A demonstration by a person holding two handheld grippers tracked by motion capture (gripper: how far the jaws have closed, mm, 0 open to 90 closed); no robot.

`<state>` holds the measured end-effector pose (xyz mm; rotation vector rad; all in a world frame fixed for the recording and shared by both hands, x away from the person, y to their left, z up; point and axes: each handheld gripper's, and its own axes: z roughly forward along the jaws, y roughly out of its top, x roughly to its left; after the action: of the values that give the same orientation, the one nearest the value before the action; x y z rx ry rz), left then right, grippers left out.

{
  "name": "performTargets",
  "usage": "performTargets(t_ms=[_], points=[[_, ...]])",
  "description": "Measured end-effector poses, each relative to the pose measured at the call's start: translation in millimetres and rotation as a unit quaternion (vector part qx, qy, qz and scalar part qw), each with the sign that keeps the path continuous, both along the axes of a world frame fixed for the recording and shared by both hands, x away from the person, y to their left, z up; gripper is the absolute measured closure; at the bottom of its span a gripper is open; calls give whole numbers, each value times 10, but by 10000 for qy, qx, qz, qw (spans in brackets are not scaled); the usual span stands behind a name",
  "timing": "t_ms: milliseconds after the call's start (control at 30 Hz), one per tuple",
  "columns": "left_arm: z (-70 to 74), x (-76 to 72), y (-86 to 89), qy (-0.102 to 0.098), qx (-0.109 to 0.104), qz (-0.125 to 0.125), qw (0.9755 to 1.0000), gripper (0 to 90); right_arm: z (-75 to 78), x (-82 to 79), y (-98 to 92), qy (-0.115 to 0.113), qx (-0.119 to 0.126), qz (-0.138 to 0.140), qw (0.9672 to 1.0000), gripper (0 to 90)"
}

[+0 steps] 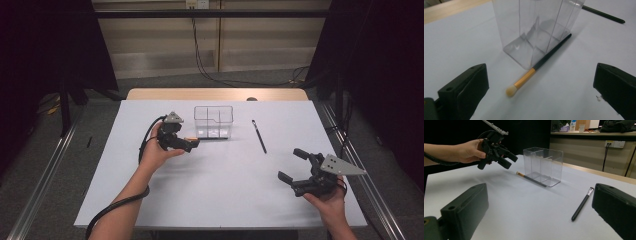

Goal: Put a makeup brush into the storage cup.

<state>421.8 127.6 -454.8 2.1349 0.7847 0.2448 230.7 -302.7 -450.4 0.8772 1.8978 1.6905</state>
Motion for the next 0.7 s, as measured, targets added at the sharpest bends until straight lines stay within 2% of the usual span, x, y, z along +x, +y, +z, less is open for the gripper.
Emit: performTargets(t_ms=[100, 233, 333, 567, 667, 700], points=[[7, 23, -27, 151, 122, -82, 9998, 0, -1, 1, -3, -1, 16, 1, 10000, 2], [15, 48, -72, 211, 442, -212, 9986, 0, -2, 0, -7, 8, 4, 1, 10000, 2], [36, 74, -90, 331, 492, -218, 9980, 0, 0, 1, -10, -8, 2, 0, 10000, 2], [68, 119, -151, 429, 757, -417, 9953, 1, -1, -4, -11, 9, 2, 0, 10000, 2], [54, 128, -176, 527, 732, -393, 9951, 12, -2, -4, -11, 7, -1, 9, 10000, 2], [51, 137, -177, 541, 793, -426, 9945, 13, -3, -4, -13, 9, -6, 10, 10000, 2]])
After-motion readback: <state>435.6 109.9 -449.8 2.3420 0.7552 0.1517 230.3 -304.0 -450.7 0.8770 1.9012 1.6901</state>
